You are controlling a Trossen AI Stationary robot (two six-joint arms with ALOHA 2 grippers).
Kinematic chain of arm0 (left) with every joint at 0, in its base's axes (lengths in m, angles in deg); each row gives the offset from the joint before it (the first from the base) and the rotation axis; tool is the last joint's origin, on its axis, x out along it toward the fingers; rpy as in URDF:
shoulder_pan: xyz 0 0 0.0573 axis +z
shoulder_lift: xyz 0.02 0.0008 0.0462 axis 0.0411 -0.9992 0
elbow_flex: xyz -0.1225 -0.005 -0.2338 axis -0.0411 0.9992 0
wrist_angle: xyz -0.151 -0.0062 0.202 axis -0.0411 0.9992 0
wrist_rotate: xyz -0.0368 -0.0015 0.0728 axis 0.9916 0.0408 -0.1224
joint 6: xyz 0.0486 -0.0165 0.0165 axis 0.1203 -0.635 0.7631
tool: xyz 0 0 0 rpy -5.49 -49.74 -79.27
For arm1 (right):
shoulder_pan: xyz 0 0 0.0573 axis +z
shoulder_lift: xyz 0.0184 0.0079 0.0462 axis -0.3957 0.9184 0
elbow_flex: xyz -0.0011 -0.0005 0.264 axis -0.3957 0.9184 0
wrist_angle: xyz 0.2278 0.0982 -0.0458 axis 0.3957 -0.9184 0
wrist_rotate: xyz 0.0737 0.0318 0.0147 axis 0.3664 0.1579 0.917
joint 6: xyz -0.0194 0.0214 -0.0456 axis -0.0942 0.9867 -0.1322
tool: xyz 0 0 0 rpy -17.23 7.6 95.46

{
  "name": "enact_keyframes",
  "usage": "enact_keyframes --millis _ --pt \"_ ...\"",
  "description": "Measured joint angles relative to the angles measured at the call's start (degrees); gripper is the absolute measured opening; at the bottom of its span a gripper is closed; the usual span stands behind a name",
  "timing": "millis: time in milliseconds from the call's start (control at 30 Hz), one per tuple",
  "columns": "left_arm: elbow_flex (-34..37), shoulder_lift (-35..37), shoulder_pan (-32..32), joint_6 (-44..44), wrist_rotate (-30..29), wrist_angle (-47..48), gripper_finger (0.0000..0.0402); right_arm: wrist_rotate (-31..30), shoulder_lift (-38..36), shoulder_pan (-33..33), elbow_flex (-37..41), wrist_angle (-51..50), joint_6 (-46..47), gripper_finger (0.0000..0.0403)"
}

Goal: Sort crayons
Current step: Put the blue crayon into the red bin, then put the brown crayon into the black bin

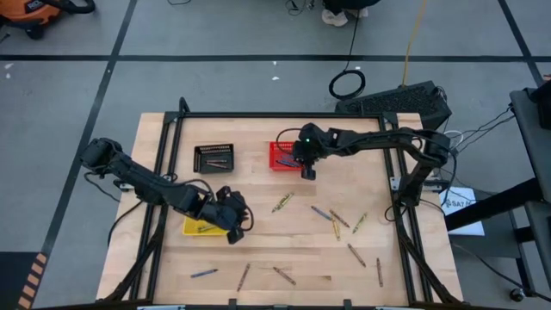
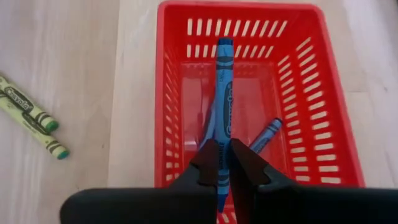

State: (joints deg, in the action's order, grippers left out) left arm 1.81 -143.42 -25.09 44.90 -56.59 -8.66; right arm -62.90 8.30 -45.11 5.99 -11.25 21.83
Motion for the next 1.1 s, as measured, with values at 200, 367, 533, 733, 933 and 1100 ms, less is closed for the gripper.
enact_keyframes --millis 200,367,533,733,933,1100 --pt "0.0 0.0 0.6 -0.5 2.1 0.0 0.0063 -0.1 0.1 0.0 0.0 -1.5 -0.5 0.0017" --pt "0.0 0.0 0.6 -0.5 3.3 -0.5 0.0063 -2.3 0.1 0.0 0.0 -1.8 -0.6 0.005" --pt "0.0 0.0 0.6 -0.5 5.2 -0.5 0.0063 -3.2 0.1 0.1 0.0 -1.8 0.3 0.0077" --pt "-0.4 -1.5 0.6 0.1 7.2 -1.4 0.0063 -3.3 -2.3 0.8 0.0 -2.9 0.6 0.009" --pt "-4.9 -6.4 0.6 5.3 11.2 -1.6 0.0063 -3.5 -9.7 2.2 0.0 -6.4 1.8 0.0091" --pt "-10.8 -12.1 0.6 10.2 13.6 -1.6 0.0063 -3.6 -16.8 2.7 0.0 -9.1 7.4 0.0091"
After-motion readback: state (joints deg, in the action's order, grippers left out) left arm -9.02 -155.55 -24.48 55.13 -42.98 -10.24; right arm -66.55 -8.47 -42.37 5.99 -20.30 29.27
